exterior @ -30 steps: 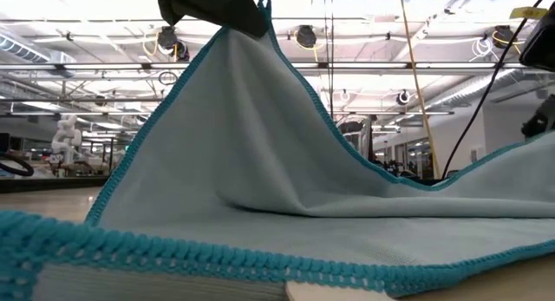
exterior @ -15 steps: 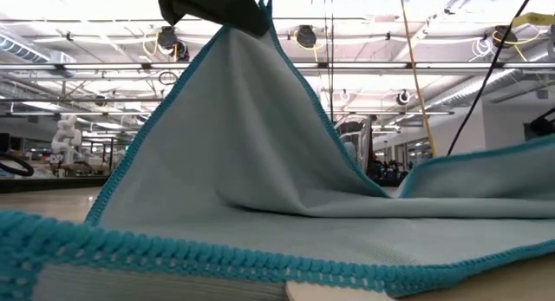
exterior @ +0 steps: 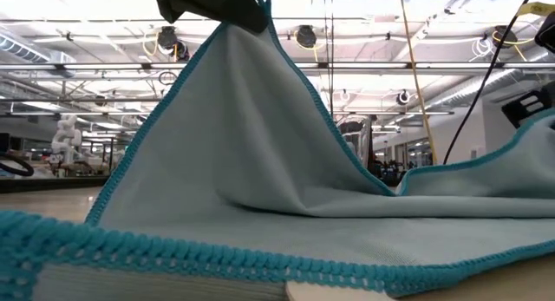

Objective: Fold microfiber towels
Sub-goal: Fold the blue microfiber cloth

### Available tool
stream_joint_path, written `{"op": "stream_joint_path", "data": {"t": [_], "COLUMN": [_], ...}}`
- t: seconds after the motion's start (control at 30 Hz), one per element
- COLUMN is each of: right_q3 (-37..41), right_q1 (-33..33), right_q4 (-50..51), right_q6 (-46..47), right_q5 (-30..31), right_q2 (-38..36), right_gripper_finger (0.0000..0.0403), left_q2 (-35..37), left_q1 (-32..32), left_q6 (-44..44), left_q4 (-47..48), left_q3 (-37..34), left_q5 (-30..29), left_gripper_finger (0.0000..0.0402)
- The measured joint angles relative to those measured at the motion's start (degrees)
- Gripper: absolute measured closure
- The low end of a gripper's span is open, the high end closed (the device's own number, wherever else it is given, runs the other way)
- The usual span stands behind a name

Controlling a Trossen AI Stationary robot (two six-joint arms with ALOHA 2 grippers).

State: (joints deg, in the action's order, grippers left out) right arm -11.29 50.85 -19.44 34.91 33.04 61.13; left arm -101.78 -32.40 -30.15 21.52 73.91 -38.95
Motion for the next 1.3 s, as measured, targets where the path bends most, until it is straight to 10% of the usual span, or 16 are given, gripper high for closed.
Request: {"op": "stream_joint_path", "data": {"t": [0.4, 1.3], "right_q3": [0.0, -0.02], "right_q1": [0.0, 0.0], "right_q4": [0.58, 6.0], "right_q6": [3.04, 2.28], "right_q5": [-1.64, -6.2], "right_q2": [-0.05, -6.99], "right_gripper_finger": [0.0303, 0.04], "left_q2": [0.0, 0.0], "left_q1": [0.02, 0.02], "left_q6": [0.98, 1.28], "left_q4": [-0.7, -1.38], "left_q3": [0.0, 0.0], "left_q5": [0.01, 0.01], "left_gripper_finger": [0.0387, 0.0397]}}
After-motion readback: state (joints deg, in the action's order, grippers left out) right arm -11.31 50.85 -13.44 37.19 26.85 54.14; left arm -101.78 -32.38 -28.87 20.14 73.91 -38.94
